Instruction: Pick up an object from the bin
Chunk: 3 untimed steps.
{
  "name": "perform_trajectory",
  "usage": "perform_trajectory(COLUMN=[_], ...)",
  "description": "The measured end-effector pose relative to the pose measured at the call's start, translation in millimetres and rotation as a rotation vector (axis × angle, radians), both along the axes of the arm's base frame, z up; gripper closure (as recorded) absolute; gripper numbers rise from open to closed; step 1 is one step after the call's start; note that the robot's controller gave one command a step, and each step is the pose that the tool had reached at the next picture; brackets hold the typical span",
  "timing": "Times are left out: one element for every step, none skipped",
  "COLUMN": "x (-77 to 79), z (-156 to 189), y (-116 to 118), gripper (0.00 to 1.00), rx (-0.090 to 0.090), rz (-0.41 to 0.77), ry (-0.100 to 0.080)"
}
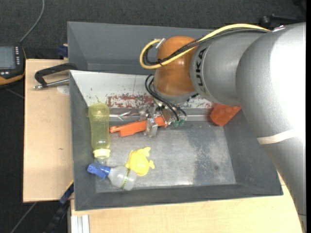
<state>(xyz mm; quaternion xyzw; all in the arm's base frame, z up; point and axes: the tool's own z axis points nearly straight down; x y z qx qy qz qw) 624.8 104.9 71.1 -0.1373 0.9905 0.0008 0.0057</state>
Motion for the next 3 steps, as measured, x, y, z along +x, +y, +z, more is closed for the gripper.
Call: perform_trajectory(x=[-4.3, -26.0, -26.1], z=[0.2, 126.3, 126.2], y=[-3.4, 19.8, 19.9], gripper=[1.0, 1.0, 1.0], rx=[0.001, 0.002, 0.001], rz=[0.006, 0.04, 0.04], ry=[0.002, -0.006, -0.006])
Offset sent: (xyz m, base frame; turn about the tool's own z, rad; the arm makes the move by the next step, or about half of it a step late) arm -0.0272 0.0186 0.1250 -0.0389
